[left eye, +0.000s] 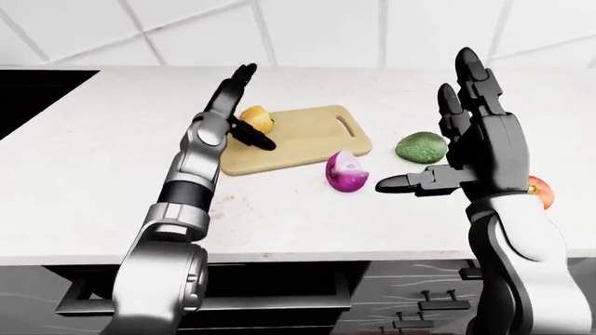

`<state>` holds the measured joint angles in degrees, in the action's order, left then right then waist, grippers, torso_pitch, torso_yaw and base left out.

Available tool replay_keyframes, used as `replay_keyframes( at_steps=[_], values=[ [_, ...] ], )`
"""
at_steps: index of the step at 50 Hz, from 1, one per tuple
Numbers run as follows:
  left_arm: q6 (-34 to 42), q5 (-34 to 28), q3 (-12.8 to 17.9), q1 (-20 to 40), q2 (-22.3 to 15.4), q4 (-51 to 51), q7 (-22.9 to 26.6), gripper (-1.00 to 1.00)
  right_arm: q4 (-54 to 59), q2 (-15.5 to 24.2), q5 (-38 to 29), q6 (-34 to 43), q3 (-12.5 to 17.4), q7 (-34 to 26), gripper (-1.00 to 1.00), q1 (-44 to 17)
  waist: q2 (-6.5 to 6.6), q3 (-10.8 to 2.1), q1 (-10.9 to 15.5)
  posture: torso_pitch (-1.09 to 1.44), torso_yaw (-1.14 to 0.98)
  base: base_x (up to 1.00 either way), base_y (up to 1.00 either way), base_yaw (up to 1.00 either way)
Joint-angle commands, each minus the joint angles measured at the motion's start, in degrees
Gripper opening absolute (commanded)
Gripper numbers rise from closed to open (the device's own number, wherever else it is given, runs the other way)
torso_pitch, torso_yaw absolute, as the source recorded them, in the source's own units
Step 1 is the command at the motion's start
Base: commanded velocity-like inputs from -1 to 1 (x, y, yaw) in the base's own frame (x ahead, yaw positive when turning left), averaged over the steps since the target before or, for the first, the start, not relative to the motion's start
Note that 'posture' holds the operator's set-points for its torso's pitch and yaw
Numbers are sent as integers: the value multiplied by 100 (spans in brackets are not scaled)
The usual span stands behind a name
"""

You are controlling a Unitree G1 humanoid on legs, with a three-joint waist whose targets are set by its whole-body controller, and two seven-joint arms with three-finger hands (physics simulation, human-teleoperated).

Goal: Place the avocado, onion, tomato and bell pepper on the cutting board.

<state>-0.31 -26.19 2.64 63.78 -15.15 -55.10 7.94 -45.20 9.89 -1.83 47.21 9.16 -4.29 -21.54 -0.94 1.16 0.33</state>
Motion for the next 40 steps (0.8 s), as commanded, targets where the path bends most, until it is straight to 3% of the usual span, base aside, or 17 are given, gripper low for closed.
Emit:
replay_keyframes(
  at_steps=[1, 6, 27, 34, 40],
  values=[
    [-96, 14, 37, 244, -55, 304, -36, 100, -148, 35, -7, -154, 22, 17, 100, -125, 1, -157, -1, 0, 0, 0, 0, 0],
    [36, 3, 47, 121, -35, 661, 23, 100, -146, 32, -10, -168, 16, 15, 100, -100, -1, -155, -1, 0, 0, 0, 0, 0],
    [3244, 78, 174, -1462, 174, 6631, 1700, 100, 220, -18, -128, -271, -156, -61, 100, -294, 43, -77, -25, 0, 0, 0, 0, 0],
    [3844, -160, -270, -1737, 571, 7794, 2186, 100, 116, -27, -146, -192, -138, -73, 100, -312, 8, -50, 11, 0, 0, 0, 0, 0],
    [3851, -538, -615, -1685, 1016, 7948, 2530, 100, -87, -6, -142, -91, -83, -78, 100, -230, -38, -36, 39, 0, 0, 0, 0, 0]
  ],
)
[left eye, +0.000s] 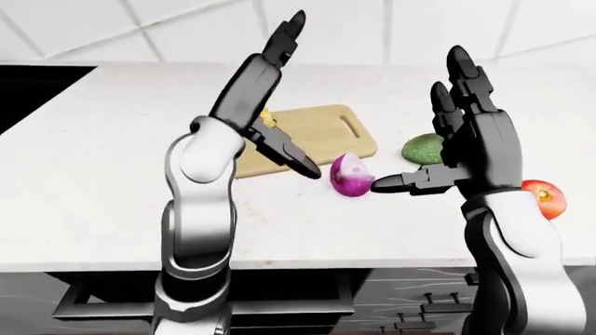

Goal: Place the avocado, onion, tomato and bell pepper on the cutting board.

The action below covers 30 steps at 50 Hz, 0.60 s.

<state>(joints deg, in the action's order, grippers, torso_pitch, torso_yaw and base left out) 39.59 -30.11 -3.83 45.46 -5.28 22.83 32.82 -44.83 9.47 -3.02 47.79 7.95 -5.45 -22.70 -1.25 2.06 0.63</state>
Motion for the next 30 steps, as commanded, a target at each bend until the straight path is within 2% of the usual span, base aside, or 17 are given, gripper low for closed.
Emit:
replay_keyframes(
  at_steps=[1, 9, 16, 23, 30],
  values=[
    [-163, -215, -10, 130, 97, 177, 94, 100, -107, 22, -28, -197, 27, 48, 100, -77, -13, -123, 8, 0, 0, 0, 0, 0],
    [-336, -707, -205, -1, 448, 304, 564, 100, -213, 30, -10, -186, 78, 50, 100, 15, -44, -123, 7, 0, 0, 0, 0, 0],
    [-670, -901, -333, -50, 755, 37, 714, 100, -452, 53, 37, -91, 196, 36, 100, 151, -79, -128, 26, 0, 0, 0, 0, 0],
    [-984, -1037, -524, -102, 1115, -357, 718, 100, -544, 75, 72, -33, 233, 54, 100, 182, -116, -131, 32, 0, 0, 0, 0, 0],
    [-1415, -1128, -545, -215, 1211, -783, 674, 100, -561, 106, 90, 21, 239, 78, 100, 148, -133, -138, 33, 0, 0, 0, 0, 0]
  ],
)
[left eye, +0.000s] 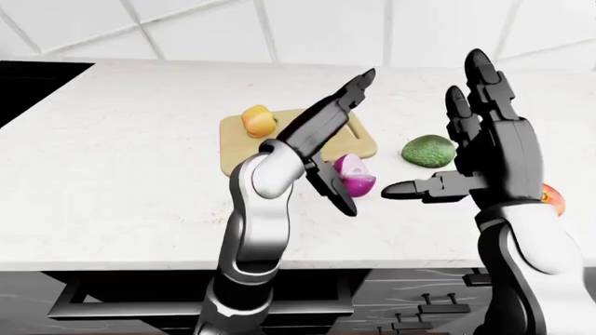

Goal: Place the avocado, onion, tomato and bell pepper on the cutting board.

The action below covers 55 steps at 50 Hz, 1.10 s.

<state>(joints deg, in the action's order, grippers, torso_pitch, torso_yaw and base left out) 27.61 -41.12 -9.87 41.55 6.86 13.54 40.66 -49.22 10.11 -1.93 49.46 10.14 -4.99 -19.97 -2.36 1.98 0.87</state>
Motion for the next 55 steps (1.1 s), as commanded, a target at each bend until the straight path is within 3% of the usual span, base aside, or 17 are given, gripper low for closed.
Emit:
replay_keyframes(
  at_steps=[1, 20, 25, 26, 54, 55],
  values=[
    [-237, -29, 73, 179, 4, 119, -122, 100, -118, 41, -14, -148, 19, 30, 100, -131, -23, -132, 9, 0, 0, 0, 0, 0],
    [-664, 40, 127, 131, -25, -584, -323, 100, -112, 17, -22, -236, 27, 15, 100, -7, -18, -156, 6, 0, 0, 0, 0, 0],
    [-733, 10, 77, 42, 3, -606, -314, 88, -96, 0, -16, -273, 34, 16, 100, 24, -17, -160, 1, 0, 0, 0, 0, 0],
    [-730, 0, 82, 46, 10, -611, -321, 76, -102, -1, -16, -274, 27, 13, 100, 32, -17, -162, 1, 0, 0, 0, 0, 0],
    [-956, -90, 56, -91, 37, -770, -289, 29, -139, 10, -38, -234, 46, -9, 100, 31, -15, -173, -3, 0, 0, 0, 0, 0],
    [-963, -93, 68, -69, 36, -788, -313, 19, -122, 20, -45, -227, 34, -12, 100, 13, -14, -172, -2, 0, 0, 0, 0, 0]
  ],
)
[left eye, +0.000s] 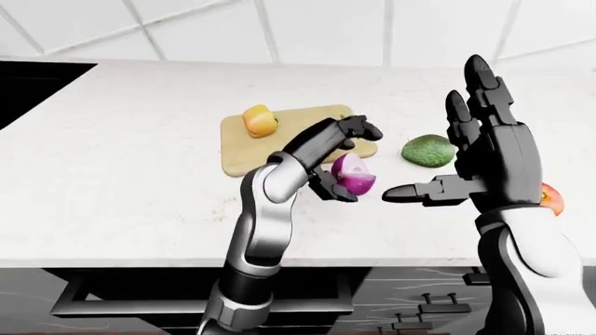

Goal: Place the avocado, onion, tomato and bell pepper on the cutting board.

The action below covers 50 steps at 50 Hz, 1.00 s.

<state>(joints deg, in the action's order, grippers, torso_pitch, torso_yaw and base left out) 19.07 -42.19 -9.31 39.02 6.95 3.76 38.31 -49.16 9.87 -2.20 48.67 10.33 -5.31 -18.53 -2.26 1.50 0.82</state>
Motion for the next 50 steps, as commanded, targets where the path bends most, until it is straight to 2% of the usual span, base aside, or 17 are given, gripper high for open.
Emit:
replay_keyframes(
  at_steps=[1, 8, 9, 12, 13, 20, 21, 23, 40, 46, 50],
  values=[
    [-98, 11, 6, 182, 25, 215, -57, 19, -109, 48, -19, -150, 21, 20, 100, -147, -24, -124, 2, 0, 0, 0, 0, 0],
    [-135, 23, 28, 183, 1, 181, -64, 14, -38, 40, -43, -199, -21, 38, 100, -167, -24, -128, 0, 0, 0, 0, 0, 0],
    [-128, 21, 14, 160, 6, 202, -50, 4, -39, 40, -53, -203, -27, 36, 100, -159, -23, -127, 2, 0, 0, 0, 0, 0],
    [-153, 3, -7, 125, 10, 185, -66, 1, -53, 28, -59, -208, -18, 36, 100, -146, -23, -128, 3, 0, 0, 0, 0, 0],
    [-148, -13, -29, 95, 18, 216, -34, -7, -58, 27, -67, -211, -27, 33, 100, -137, -23, -128, 2, 0, 0, 0, 0, 0],
    [-141, -73, -33, 90, 16, 302, 68, -16, -120, -5, -52, -233, 11, 14, 100, -49, -23, -135, 1, 0, 0, 0, 0, 0],
    [-132, -74, -45, 59, 41, 350, 82, -26, -140, 4, -58, -222, 11, 8, 100, -32, -22, -136, 3, 0, 0, 0, 0, 0],
    [-81, -69, -1, 110, 40, 393, 108, -22, -151, -2, -60, -220, 10, 11, 100, -21, -22, -134, 2, 0, 0, 0, 0, 0],
    [241, -12, 132, 382, -124, 787, 224, -27, -42, -13, -114, -242, -42, 6, 100, -95, -7, -119, 1, 0, 0, 0, 0, 0],
    [353, 233, 431, 823, -437, 543, 83, -26, 46, -1, -121, -251, -66, 11, 100, -182, 1, -105, -3, 0, 0, 0, 0, 0],
    [296, 448, 646, 1047, -783, 235, -127, -27, 83, 19, -116, -218, -77, 3, 100, -257, 20, -99, -10, 0, 0, 0, 0, 0]
  ],
)
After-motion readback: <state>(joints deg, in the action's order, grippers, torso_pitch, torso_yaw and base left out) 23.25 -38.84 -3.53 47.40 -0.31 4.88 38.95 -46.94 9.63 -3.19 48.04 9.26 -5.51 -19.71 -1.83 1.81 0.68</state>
